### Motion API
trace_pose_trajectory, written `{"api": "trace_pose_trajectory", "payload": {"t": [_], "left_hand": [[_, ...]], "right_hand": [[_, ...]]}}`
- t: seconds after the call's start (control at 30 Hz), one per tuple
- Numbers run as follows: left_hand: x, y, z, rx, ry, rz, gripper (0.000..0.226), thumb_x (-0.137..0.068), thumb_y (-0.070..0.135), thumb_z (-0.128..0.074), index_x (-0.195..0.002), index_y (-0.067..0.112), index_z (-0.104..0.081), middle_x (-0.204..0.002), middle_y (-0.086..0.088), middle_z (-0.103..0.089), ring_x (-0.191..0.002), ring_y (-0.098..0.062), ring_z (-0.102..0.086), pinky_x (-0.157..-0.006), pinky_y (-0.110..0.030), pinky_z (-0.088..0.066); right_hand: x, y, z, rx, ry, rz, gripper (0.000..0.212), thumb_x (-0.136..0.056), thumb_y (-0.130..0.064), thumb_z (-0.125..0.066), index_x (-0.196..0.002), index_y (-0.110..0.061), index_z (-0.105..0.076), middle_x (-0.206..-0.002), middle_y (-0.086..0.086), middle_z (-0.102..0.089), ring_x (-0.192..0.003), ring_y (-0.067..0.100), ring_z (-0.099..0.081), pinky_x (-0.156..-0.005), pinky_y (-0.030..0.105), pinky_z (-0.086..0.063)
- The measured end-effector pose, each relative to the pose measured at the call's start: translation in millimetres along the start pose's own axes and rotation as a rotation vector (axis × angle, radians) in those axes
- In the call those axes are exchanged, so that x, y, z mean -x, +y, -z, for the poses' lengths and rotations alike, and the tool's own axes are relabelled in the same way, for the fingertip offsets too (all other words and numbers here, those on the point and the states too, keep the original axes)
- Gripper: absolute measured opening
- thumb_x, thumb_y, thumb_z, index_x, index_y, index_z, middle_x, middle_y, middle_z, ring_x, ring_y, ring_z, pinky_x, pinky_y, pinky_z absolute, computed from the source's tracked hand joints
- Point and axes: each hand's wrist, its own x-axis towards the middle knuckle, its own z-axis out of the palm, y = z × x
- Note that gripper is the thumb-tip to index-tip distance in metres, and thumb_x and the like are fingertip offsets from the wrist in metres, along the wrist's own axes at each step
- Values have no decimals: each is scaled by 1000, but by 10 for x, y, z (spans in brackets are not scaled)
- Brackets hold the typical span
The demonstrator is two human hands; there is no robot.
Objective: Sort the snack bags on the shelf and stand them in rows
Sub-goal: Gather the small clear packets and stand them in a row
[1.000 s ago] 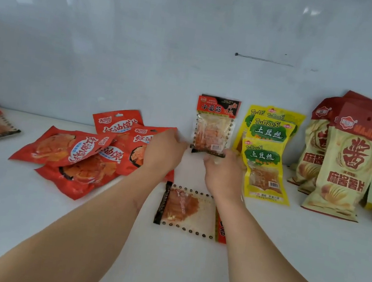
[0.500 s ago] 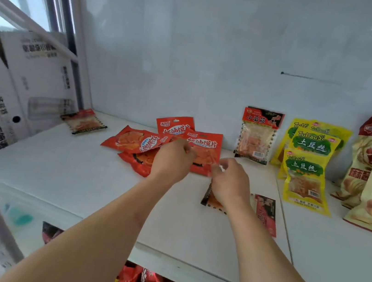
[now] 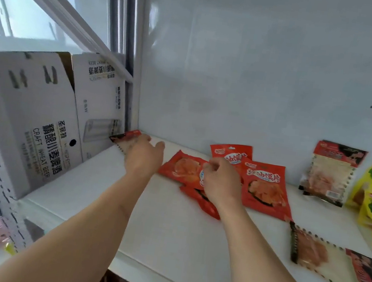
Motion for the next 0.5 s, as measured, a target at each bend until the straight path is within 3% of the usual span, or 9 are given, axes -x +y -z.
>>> {"api": "trace_pose_trajectory", "payload": {"t": [0.1, 0.27, 0.37, 0.5], "left_hand": [[-464, -285, 118, -145, 31, 112, 62, -93, 46, -50, -139, 4, -46, -144, -20, -48, -134, -38, -40, -110, -46, -32], [-918, -634, 92, -356, -46, 216, 93, -91, 67, -39, -151, -2, -27, -156, -22, -33, -143, -39, -26, -118, -47, -18], [-1047, -685, 20, -441, -134, 215, 105, -87, 73, -36, -155, -3, -12, -158, -23, -27, -145, -40, -21, -120, -48, -11], [-1125, -727, -1, -467, -187, 138, 113, -79, 74, -49, -157, 4, -8, -157, -20, -32, -143, -39, -26, -118, -50, -15]], "right_hand": [[-151, -232, -366, 17, 12, 6, 32, -100, -28, -51, -125, -12, -61, -127, 6, -64, -117, 24, -59, -96, 31, -43], [-320, -426, -750, 123, 49, -13, 31, -98, -28, -50, -122, -13, -62, -122, 9, -61, -113, 26, -58, -93, 34, -44], [-378, -409, -866, 165, 42, -49, 32, -99, -32, -48, -123, -15, -61, -121, 7, -60, -111, 27, -59, -89, 34, -46], [-421, -367, -939, 151, 50, -76, 33, -98, -32, -48, -122, -15, -62, -122, 7, -64, -114, 26, -58, -93, 35, -47]]}}
